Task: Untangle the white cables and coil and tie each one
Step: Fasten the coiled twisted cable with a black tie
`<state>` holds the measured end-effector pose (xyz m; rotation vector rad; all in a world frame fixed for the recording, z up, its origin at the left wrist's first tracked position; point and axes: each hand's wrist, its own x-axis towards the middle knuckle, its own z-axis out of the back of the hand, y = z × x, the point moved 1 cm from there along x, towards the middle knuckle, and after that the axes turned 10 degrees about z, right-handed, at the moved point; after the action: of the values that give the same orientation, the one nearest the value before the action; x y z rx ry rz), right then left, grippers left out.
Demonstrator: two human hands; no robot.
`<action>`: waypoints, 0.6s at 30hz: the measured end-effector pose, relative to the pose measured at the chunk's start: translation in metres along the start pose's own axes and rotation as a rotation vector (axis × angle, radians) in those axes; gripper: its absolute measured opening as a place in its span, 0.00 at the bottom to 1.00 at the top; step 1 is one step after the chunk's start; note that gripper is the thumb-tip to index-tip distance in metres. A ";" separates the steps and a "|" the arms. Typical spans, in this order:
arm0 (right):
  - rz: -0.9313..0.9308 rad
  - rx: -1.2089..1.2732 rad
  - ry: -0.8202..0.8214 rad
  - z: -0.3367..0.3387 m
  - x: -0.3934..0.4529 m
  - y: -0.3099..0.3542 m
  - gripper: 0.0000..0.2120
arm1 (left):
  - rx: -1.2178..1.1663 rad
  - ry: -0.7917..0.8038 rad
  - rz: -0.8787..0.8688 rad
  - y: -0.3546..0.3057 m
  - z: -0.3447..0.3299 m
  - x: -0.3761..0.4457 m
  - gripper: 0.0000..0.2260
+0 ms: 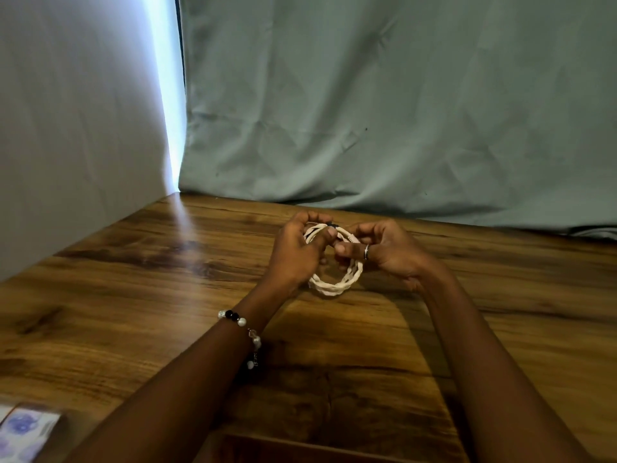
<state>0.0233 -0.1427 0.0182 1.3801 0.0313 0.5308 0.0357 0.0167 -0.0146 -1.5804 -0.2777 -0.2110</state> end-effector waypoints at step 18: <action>0.032 0.405 -0.673 -0.005 -0.071 0.000 0.07 | 0.334 -0.110 -0.149 -0.014 -0.053 -0.044 0.11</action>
<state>-0.0411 -0.1644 -0.0027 1.9012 -0.4502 0.0613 -0.0087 -0.0383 -0.0135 -1.2430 -0.4916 -0.1823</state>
